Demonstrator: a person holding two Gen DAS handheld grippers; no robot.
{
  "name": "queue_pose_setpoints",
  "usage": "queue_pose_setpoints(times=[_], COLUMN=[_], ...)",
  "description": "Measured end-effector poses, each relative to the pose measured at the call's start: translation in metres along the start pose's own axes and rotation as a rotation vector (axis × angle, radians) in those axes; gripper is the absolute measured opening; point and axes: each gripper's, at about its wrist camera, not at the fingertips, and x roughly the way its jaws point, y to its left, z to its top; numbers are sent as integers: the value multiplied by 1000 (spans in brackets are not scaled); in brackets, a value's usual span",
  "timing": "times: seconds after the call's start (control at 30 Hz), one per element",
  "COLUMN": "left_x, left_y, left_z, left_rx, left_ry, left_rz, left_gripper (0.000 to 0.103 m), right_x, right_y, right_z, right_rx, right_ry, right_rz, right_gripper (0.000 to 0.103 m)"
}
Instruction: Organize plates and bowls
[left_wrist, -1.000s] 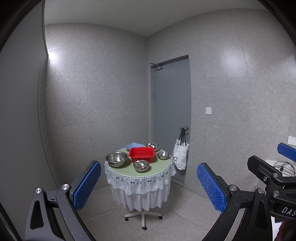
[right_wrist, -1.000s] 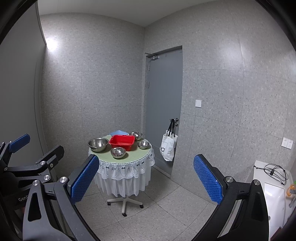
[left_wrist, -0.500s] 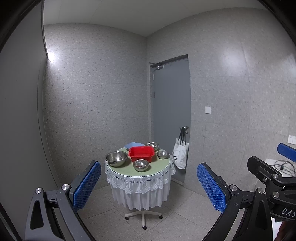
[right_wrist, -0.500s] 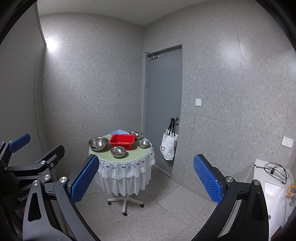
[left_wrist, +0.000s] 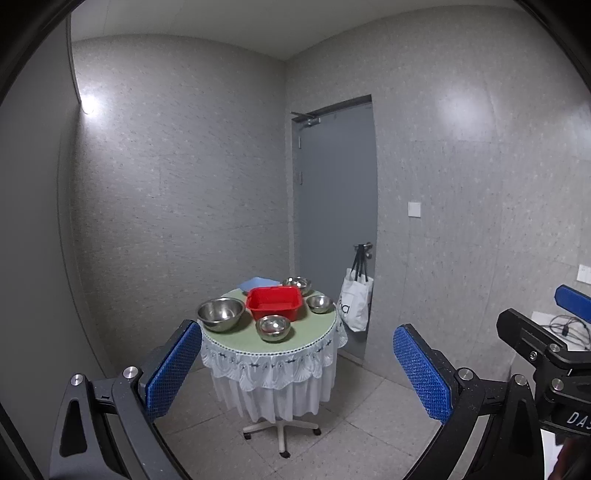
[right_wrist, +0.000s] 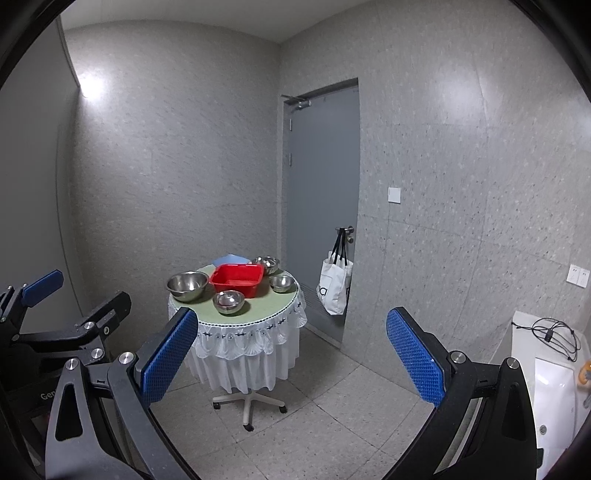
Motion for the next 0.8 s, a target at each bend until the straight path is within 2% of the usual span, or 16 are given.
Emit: queue_pose_setpoints(times=[0.37, 0.53, 0.8], left_x=[156, 218, 312], left_y=[51, 77, 104], left_z=[55, 68, 80], left_rx=[2, -17, -49], left_ry=[19, 34, 108], left_rz=[-12, -2, 76], left_gripper=[103, 102, 102], right_x=[126, 175, 262], right_y=[36, 55, 78], right_z=[37, 45, 46], right_rx=[-1, -11, -19], right_ry=[18, 34, 110], right_rz=[-18, -7, 43], right_gripper=[103, 103, 103])
